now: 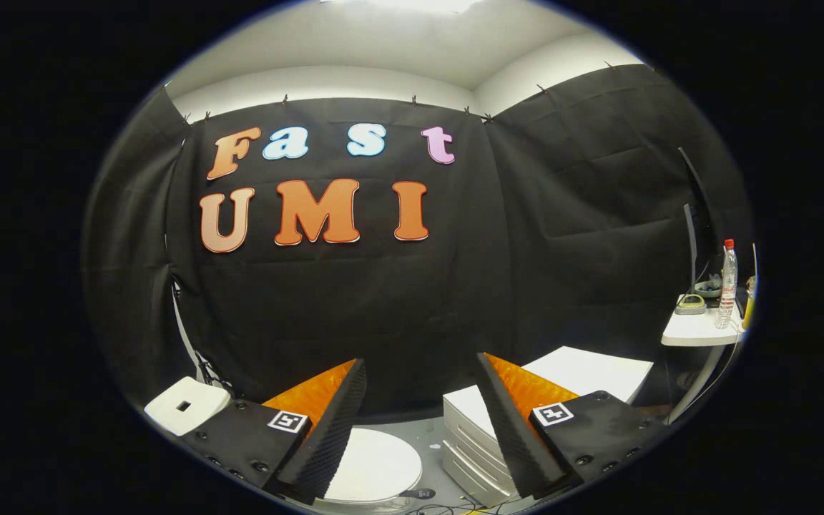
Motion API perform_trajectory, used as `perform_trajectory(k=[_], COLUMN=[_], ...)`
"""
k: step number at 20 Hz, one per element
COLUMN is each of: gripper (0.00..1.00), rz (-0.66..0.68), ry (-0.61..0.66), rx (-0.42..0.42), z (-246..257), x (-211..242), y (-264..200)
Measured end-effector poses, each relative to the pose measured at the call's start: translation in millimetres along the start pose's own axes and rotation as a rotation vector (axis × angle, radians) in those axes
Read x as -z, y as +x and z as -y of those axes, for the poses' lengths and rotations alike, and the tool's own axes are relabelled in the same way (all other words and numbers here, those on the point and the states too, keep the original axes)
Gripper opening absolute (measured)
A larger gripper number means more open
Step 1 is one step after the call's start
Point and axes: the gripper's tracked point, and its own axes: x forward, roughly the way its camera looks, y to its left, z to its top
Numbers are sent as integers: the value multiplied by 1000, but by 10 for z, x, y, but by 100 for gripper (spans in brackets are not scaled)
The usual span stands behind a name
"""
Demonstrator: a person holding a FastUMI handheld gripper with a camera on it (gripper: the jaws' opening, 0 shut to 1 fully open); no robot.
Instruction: Open the toilet lid.
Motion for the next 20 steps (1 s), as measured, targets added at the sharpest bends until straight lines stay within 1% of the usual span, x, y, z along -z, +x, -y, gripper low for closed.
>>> perform_trajectory(k=[5, 7, 10, 12, 17, 20], gripper=[98, 98, 98, 98, 98, 98], rz=[-9, -11, 0, 0, -66, -108], ry=[16, 5, -33, -30, -35, -1], rx=[3, 10, 41, 39, 83, 87], z=[27, 46, 157, 173, 369, 383], x=[133, 216, 398, 524, 1155, 1550], y=[42, 78, 144, 171, 260, 289])
